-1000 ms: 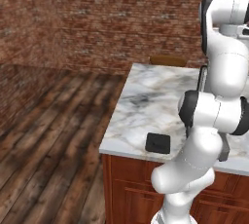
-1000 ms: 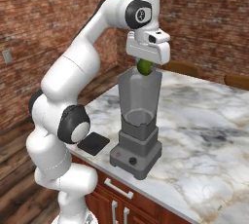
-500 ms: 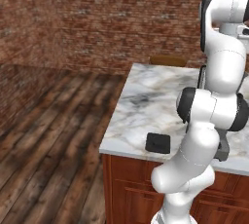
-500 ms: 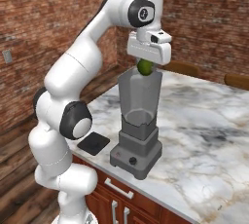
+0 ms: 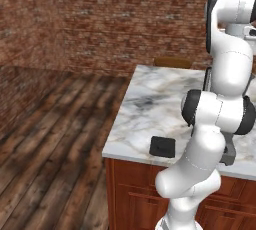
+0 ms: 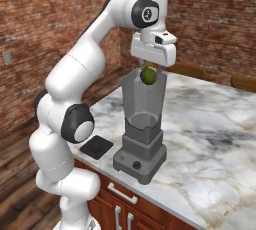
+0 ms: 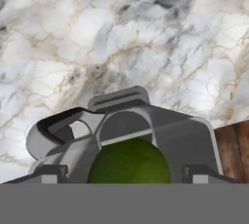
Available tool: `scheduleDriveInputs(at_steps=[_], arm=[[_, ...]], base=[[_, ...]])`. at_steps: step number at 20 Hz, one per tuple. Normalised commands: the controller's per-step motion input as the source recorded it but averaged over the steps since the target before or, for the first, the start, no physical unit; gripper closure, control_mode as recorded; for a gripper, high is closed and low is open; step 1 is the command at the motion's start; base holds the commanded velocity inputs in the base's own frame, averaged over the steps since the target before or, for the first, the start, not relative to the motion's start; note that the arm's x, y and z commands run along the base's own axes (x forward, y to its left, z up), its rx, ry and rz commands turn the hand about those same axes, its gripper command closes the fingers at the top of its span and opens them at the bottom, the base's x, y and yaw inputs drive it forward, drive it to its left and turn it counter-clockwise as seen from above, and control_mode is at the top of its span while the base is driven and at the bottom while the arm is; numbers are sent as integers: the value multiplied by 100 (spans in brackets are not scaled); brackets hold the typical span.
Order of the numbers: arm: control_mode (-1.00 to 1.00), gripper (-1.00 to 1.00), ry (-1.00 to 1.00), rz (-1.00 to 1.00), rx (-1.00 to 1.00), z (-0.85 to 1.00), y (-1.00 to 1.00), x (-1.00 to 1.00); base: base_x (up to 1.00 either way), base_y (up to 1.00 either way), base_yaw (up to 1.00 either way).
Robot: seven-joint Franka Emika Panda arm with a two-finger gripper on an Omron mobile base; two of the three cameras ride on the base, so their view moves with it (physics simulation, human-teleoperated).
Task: Grab the onion and lime from the fridge, place them in the blender, close the lid, and turn on the blender to create a marinade.
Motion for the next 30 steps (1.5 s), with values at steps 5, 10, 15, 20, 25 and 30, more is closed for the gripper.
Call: scheduleDriveInputs(at_steps=[5, 10, 15, 20, 25, 30], arm=[[-100, -100, -7, 0, 0, 14, 4, 0], [-100, -100, -8, 0, 0, 37, 39, -20], [-100, -100, -5, 0, 0, 21, 89, -83], [-100, -100, -1, 0, 0, 0, 97, -100], [-100, -100, 0, 3, 0, -27, 96, -94], [-100, -100, -15, 8, 0, -73, 78, -80]], base=[[0, 0, 0], [0, 0, 0], [0, 0, 0], [0, 0, 0], [0, 0, 0], [0, 0, 0]])
